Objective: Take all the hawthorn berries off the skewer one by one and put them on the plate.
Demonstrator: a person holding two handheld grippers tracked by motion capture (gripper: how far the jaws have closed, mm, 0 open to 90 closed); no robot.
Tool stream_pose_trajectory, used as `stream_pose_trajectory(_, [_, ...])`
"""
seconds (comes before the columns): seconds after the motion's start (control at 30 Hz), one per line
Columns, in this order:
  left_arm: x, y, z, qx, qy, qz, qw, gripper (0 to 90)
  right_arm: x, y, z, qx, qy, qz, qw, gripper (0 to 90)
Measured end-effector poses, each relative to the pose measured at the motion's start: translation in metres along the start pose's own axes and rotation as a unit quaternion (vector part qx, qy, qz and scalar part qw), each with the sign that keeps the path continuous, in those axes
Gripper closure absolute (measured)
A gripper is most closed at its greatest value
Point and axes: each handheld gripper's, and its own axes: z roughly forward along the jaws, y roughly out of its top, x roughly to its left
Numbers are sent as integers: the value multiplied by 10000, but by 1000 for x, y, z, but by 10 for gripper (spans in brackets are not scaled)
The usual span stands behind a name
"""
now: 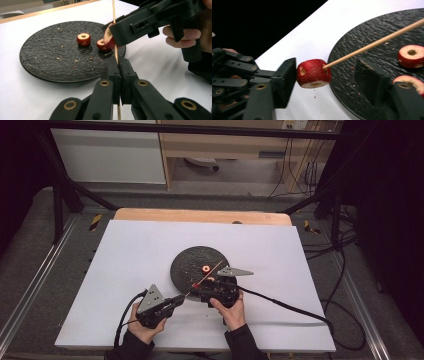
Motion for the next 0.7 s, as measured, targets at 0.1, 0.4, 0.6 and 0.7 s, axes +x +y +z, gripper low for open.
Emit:
stream_pose_trajectory(0.1, [-1, 0, 0, 7, -1, 6, 10000, 883, 0, 0, 0, 16, 87, 40, 10000, 452])
stream_pose_trajectory(0.4, [-1, 0, 1, 4, -5, 4, 10000, 883, 1, 0, 0, 84, 298, 147, 9994, 587])
stream_pose_trajectory(0.6, [-2, 0, 0, -39, 7, 19, 10000, 883, 1, 2, -2, 73, 320, 179, 9993, 595])
stream_pose_trajectory(0.7, [-1, 1, -2, -54, 15, 16, 10000, 883, 1, 6, -5, -18, 215, 153, 9997, 596])
